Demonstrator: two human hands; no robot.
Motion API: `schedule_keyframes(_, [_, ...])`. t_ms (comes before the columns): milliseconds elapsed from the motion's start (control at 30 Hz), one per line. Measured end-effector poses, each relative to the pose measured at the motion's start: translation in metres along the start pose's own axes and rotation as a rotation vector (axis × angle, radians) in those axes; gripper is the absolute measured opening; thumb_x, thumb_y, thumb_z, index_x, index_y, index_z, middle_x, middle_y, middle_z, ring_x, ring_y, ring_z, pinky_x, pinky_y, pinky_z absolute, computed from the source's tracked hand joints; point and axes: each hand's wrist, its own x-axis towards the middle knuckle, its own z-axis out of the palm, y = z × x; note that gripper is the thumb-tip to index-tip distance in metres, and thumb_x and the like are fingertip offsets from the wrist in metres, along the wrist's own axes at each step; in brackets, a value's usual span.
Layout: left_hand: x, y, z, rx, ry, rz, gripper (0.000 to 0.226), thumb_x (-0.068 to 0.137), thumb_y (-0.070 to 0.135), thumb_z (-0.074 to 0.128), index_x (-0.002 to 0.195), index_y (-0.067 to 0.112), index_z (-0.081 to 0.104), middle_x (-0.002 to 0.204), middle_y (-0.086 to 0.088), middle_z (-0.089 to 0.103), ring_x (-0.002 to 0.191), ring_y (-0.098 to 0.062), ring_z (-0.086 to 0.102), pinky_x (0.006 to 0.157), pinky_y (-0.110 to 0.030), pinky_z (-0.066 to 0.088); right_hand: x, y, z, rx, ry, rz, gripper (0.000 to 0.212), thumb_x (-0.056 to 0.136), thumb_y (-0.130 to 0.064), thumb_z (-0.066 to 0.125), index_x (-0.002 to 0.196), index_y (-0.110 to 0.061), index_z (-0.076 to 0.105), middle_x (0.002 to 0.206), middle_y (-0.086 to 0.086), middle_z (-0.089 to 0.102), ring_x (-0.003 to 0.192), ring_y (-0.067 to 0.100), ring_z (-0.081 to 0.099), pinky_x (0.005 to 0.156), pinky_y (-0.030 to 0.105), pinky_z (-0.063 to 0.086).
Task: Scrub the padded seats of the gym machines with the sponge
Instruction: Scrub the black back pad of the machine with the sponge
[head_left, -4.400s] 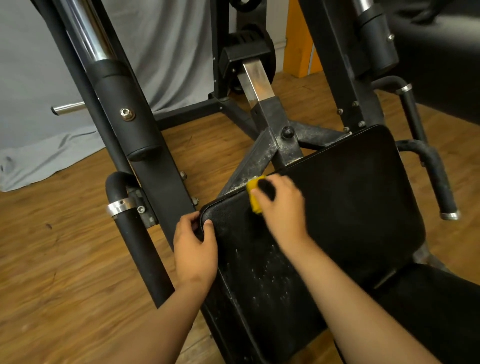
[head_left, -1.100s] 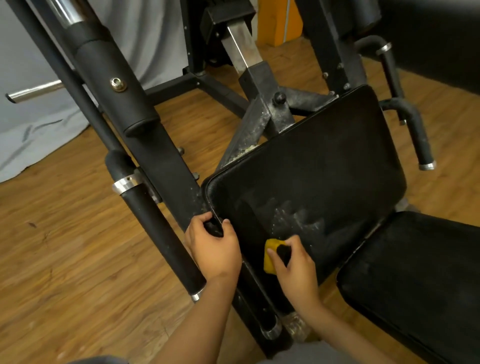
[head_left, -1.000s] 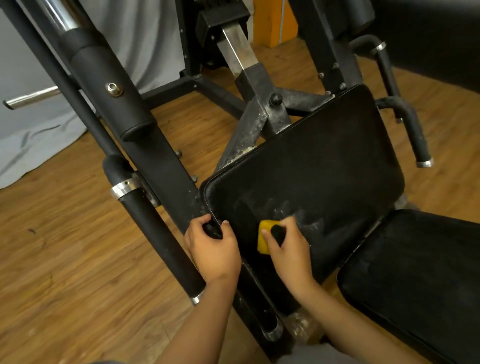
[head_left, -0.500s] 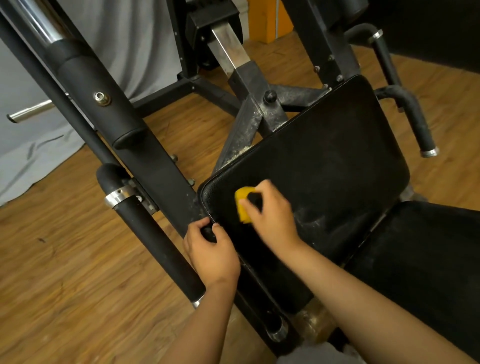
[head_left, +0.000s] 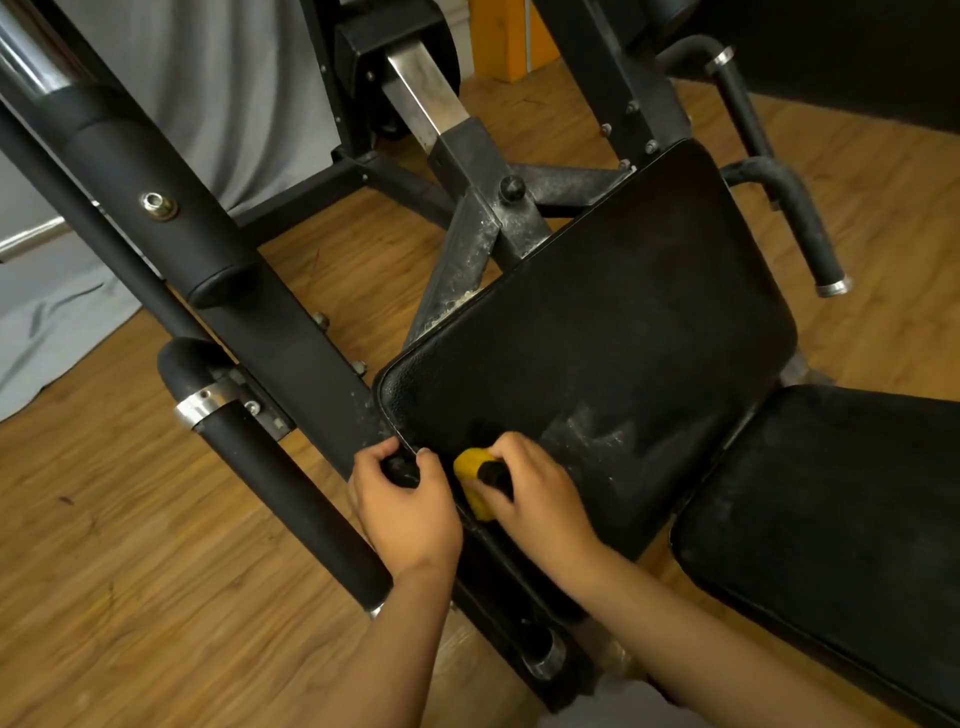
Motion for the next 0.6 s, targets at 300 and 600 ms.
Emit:
schedule_keyframes(300, [0.002,-0.002,0.000,-0.029,-0.022,-0.022,0.021,0.087,0.025,0.065,0.104,0.027,0.054,0.116,-0.005,0.058,0.109,-0.023,0.057,0.097,-0.048,0.048,0.034,0.074,-0.057,-0.065,0.357,0.432,0.022,0.092,-0.034,0.060,0.094,-0.019,0.045,0.088,-0.002,0.054,0.084,0.014,0.057,0.068,0.023,0.037])
schedule_keyframes(600, [0.002,-0.004,-0.001,0.017,-0.035,-0.013,0.035,0.077,0.031,0.073,0.104,0.031,0.050,0.117,-0.002,0.056,0.113,-0.022,0.055,0.097,-0.048,0.048,-0.033,0.031,-0.003,0.089,0.095,0.195,0.023,0.084,-0.036,0.068,0.087,-0.029,0.047,0.082,-0.014,0.053,0.079,0.000,0.056,0.070,0.009,0.044])
